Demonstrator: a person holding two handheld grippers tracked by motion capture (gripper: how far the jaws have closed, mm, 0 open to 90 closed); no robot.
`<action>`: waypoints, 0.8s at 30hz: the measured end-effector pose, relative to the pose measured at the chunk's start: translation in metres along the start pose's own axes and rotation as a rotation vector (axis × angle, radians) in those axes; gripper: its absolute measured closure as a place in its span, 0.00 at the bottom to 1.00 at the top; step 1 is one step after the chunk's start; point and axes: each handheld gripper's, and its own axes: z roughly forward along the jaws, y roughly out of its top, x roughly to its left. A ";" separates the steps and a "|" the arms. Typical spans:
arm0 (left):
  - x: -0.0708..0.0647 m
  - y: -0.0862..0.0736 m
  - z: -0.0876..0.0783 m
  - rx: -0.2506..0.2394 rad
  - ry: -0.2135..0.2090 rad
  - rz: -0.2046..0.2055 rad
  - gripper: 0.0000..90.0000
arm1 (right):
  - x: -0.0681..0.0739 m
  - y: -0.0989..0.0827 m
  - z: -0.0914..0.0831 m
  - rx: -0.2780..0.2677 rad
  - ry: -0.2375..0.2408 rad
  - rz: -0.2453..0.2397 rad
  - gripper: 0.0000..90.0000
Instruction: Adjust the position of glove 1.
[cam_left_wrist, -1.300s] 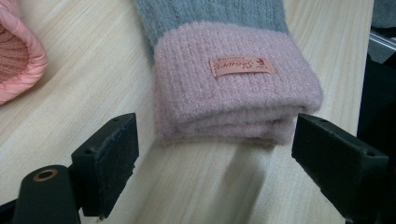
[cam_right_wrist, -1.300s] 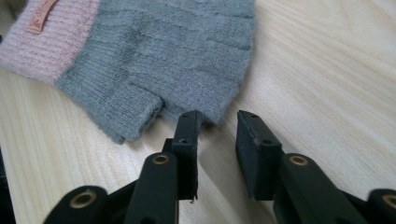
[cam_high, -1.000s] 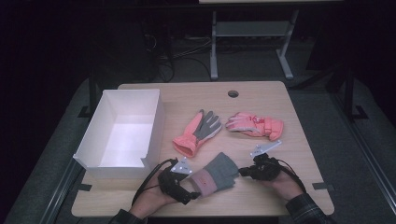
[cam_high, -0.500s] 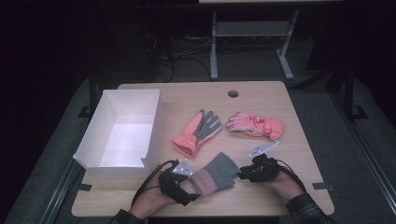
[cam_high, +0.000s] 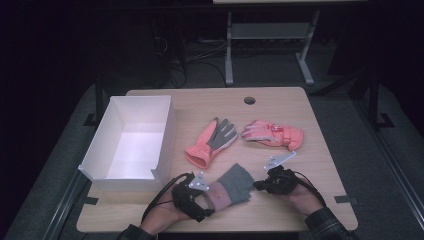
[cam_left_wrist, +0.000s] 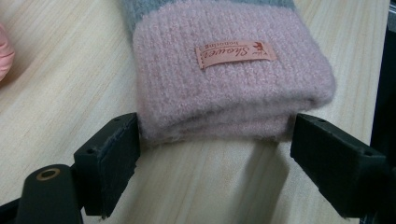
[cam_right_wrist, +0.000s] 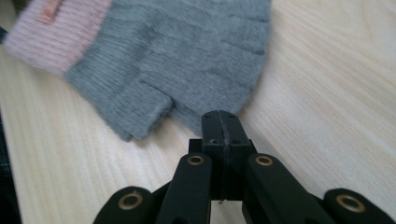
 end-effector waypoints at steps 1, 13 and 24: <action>0.000 0.000 0.000 -0.001 0.000 0.000 0.17 | 0.001 0.000 -0.001 -0.005 0.003 -0.003 1.00; 0.007 0.005 -0.016 -0.076 -0.021 -0.057 0.15 | -0.006 -0.004 -0.018 -0.086 -0.041 0.035 0.68; 0.015 0.033 -0.015 -0.088 -0.007 -0.073 0.15 | -0.010 -0.007 -0.019 -0.102 -0.097 0.073 0.27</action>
